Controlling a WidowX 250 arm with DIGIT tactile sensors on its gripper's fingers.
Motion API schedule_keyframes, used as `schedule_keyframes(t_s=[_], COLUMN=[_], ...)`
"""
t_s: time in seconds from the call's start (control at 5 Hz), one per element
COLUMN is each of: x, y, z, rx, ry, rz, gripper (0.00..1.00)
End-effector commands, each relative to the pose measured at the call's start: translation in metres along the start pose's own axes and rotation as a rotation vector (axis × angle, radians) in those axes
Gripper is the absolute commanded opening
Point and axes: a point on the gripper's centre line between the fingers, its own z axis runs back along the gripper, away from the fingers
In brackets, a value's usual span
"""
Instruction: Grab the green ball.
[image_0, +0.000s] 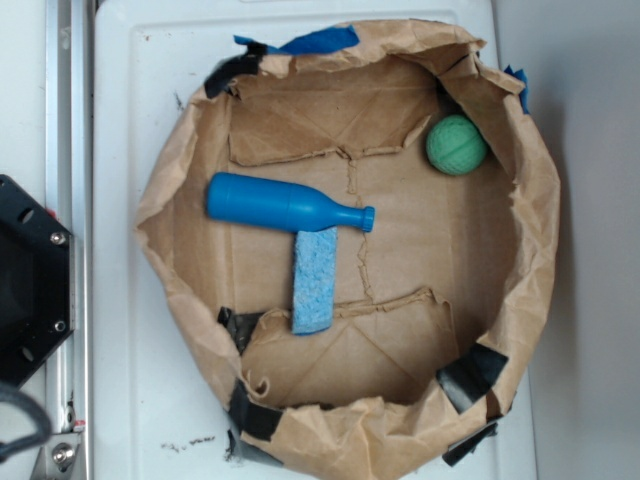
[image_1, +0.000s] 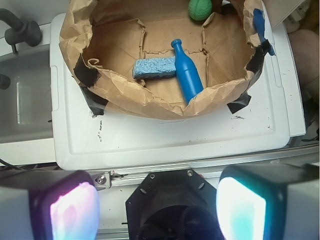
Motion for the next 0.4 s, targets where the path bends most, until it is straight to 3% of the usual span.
schedule_keyframes(t_s=[0.0, 0.2], x=[0.000, 0.017], y=[0.000, 0.002], z=[0.000, -0.005], rx=[0.000, -0.040], ry=[0.000, -0.001], rz=[0.000, -0.021], gripper=[1.00, 1.00])
